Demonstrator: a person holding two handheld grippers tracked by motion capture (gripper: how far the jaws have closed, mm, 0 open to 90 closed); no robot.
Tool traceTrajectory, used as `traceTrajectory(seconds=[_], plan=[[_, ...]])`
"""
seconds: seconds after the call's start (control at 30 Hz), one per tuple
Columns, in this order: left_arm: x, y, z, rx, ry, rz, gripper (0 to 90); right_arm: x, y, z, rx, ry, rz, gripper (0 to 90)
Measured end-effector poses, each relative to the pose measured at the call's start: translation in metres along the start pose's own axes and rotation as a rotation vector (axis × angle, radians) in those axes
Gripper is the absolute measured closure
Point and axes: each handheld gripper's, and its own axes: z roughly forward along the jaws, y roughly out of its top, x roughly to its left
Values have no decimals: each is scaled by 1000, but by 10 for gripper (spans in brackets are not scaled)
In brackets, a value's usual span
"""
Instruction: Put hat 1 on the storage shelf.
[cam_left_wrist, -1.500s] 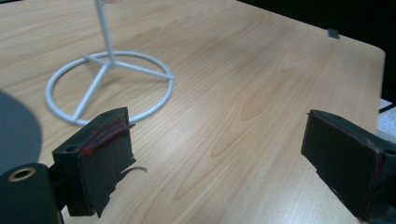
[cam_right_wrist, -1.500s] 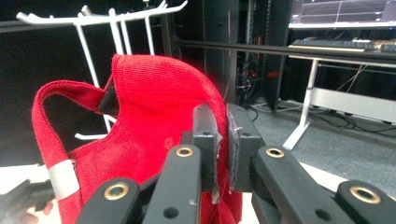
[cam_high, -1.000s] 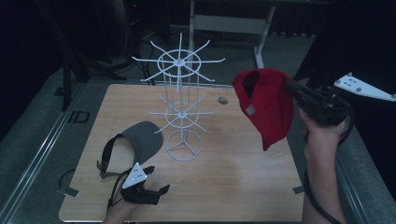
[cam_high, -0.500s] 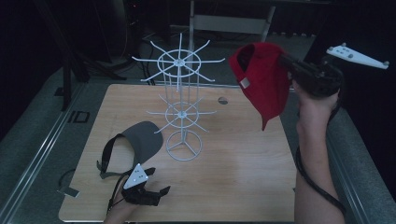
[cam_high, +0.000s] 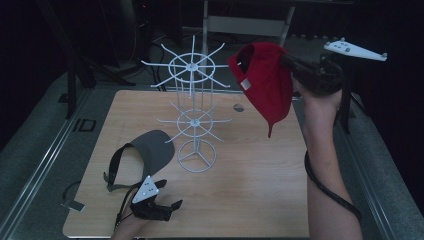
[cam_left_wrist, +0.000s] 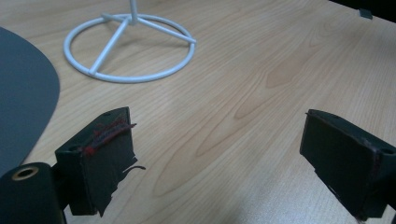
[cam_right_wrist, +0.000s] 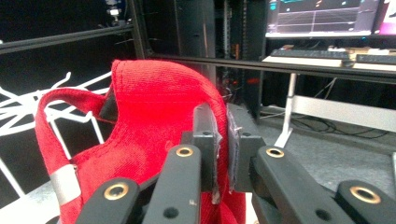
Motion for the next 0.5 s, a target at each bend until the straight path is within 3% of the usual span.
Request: traceTrajectory(seconds=[0.5], plan=[[-1, 1, 0, -5, -2, -1, 103, 9, -49, 5, 68, 51, -29, 837]])
